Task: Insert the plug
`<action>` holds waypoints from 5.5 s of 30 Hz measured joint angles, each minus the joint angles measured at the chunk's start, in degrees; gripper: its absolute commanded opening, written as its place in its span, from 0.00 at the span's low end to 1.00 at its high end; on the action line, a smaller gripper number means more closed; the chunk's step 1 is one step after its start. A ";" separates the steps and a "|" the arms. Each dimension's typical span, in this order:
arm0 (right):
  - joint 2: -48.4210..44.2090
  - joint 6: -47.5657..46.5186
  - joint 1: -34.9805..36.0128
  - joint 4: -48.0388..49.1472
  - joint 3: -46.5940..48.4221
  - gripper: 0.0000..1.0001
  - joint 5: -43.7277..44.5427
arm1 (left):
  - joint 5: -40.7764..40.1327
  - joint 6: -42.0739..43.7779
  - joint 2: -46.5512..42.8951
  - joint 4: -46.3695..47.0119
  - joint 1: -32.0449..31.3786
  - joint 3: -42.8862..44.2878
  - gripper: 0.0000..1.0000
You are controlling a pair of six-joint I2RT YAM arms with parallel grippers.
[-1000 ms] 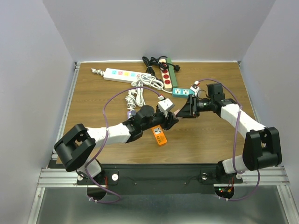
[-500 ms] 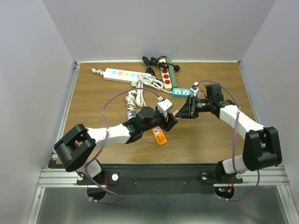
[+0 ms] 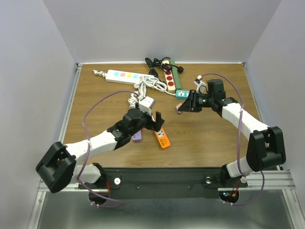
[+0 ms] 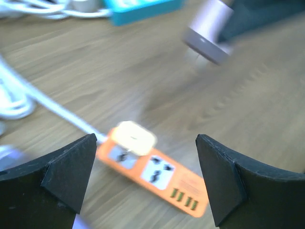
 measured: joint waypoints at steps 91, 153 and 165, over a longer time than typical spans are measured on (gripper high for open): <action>5.75 -5.31 39.87 -2.71 -1.79 0.01 51.80 | -0.04 -11.39 -7.96 -21.35 29.11 3.96 0.99; 18.97 3.67 51.28 5.40 6.27 0.00 57.13 | 2.01 -11.10 -9.75 -19.12 30.62 3.96 0.99; 23.21 8.04 53.16 -0.15 12.79 0.00 60.94 | 2.34 -12.11 -11.82 -17.29 30.75 2.54 0.98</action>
